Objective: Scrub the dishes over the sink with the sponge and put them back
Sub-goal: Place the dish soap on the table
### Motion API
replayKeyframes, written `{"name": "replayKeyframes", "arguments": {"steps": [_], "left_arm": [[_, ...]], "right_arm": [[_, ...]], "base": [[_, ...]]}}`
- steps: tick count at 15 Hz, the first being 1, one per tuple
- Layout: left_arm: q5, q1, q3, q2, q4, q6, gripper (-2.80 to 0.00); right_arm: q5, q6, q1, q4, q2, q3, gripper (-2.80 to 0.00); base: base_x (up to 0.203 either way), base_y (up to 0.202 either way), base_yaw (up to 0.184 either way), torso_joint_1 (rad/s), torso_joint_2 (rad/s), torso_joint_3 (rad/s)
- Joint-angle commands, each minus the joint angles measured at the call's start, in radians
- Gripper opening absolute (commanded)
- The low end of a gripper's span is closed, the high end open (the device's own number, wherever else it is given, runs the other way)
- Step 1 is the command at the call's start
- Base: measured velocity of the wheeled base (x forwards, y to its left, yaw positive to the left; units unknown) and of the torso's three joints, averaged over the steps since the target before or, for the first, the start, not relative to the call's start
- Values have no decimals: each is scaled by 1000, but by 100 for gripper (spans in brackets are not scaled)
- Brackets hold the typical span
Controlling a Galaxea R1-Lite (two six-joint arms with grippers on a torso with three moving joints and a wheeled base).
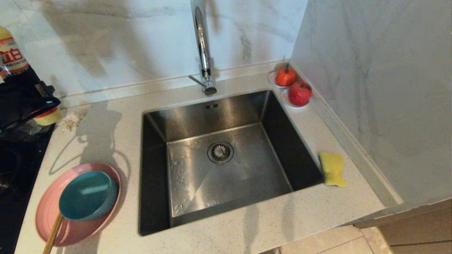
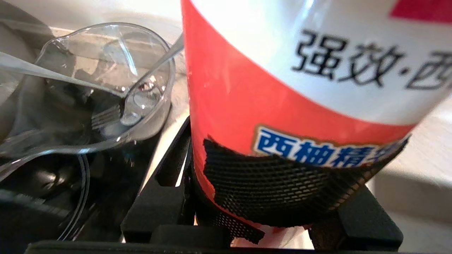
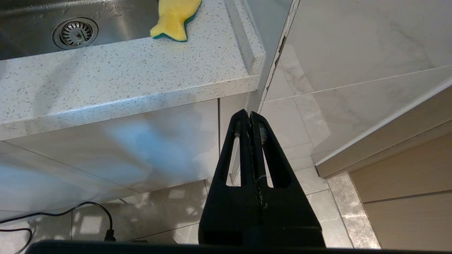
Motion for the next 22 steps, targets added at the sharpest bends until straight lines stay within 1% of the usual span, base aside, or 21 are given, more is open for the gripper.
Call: {"name": "replayKeyframes", "arguments": {"steps": [1, 3, 6, 9, 11, 17, 22], "left_arm": [[56, -25, -11, 139, -82, -2, -280], [102, -46, -49, 192, -101, -3, -280], [152, -71, -84, 262, -142, -12, -280], [196, -76, -111, 329, -169, -26, -280], [209, -75, -139, 367, -201, -30, -280], [224, -74, -251, 453, -215, -33, -280], [251, -73, -312, 520, -299, -39, -280]], "right_arm": [[0, 1, 0, 0, -1, 2, -280], [0, 0, 0, 0, -1, 1, -280], [0, 0, 1, 0, -1, 1, -280], [0, 0, 1, 0, -1, 1, -280], [0, 0, 0, 0, -1, 0, -280], [0, 1, 0, 0, -1, 1, -280], [0, 1, 0, 0, -1, 2, -280]], "base": [[0, 0, 0, 0, 0, 0], [0, 0, 0, 0, 0, 0], [0, 0, 0, 0, 0, 0], [0, 0, 0, 0, 0, 0], [0, 0, 0, 0, 0, 0], [0, 0, 0, 0, 0, 0], [0, 0, 0, 0, 0, 0]]}}
